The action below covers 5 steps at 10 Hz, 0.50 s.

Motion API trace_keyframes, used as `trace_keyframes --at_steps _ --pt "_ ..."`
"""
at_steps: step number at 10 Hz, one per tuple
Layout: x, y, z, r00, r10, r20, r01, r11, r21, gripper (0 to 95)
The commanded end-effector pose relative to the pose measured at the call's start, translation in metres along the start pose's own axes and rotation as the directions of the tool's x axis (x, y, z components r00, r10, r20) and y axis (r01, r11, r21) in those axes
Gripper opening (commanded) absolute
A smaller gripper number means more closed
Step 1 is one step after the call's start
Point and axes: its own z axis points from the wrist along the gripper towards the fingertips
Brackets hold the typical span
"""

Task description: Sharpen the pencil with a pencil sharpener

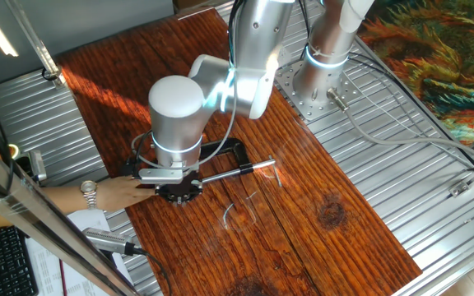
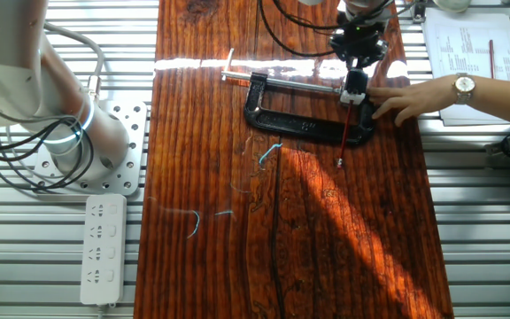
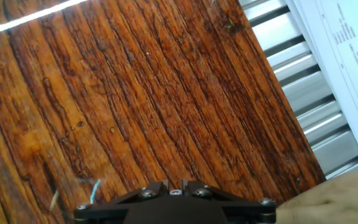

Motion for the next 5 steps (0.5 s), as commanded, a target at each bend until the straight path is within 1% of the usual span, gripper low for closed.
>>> trace_keyframes --at_steps 1,3,5 --pt "0.002 -0.003 -0.002 1.0 -0.001 0.01 0.001 1.0 -0.009 0.0" --pt "0.001 -0.011 -0.004 1.0 -0.001 0.007 0.001 1.0 -0.011 0.0" --pt "0.003 -0.014 -0.002 1.0 0.001 0.008 0.0 1.0 -0.01 0.0"
